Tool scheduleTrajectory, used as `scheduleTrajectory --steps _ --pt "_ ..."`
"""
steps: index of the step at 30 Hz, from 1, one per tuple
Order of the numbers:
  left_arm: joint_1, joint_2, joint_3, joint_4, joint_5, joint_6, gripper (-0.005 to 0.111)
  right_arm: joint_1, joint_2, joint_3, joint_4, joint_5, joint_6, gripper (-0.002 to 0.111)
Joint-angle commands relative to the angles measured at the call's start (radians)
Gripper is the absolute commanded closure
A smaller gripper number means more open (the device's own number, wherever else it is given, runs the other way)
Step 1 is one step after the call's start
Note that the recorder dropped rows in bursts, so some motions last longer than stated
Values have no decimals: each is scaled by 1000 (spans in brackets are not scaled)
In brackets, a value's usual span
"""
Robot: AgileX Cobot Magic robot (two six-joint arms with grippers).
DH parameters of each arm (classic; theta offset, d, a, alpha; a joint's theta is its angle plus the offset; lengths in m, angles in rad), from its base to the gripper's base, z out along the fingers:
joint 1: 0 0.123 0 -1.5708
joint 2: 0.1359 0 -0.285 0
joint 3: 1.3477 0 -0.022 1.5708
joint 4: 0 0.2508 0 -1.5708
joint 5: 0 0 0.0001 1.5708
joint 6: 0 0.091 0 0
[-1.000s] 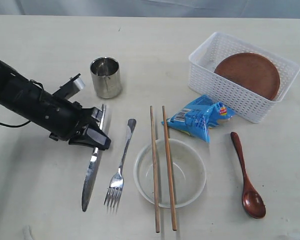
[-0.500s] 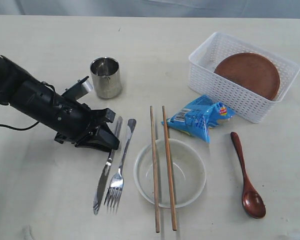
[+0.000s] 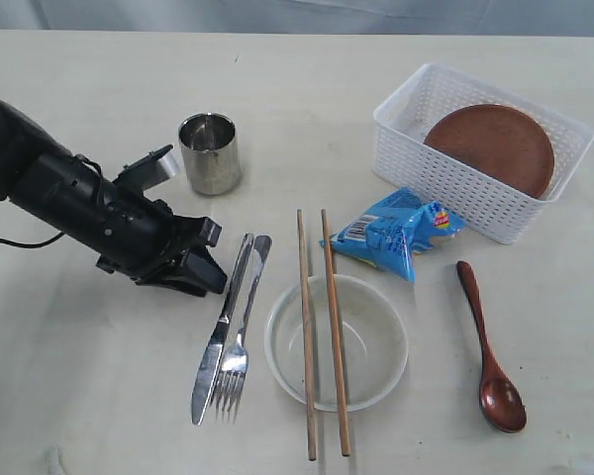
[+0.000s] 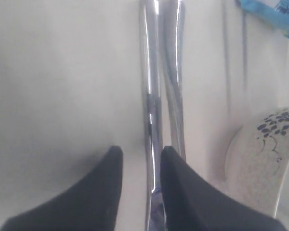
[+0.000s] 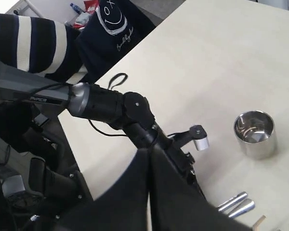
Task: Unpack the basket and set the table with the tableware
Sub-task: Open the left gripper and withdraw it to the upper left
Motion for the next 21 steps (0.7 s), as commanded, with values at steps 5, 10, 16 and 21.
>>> scheduleTrajectory --steps 5,10,16,21 --pt "72 -197 2 72 29 -37 92 -7 -8 -6 -367 -29 166 109" --pt "161 -357 2 85 77 -26 107 -7 -6 -6 -767 -36 315 109" --pt "234 -523 4 135 88 -26 107 -11 17 -6 -1047 -105 490 109" --pt "244 -622 58 131 70 -26 107 -112 95 47 -1050 -132 530 109"
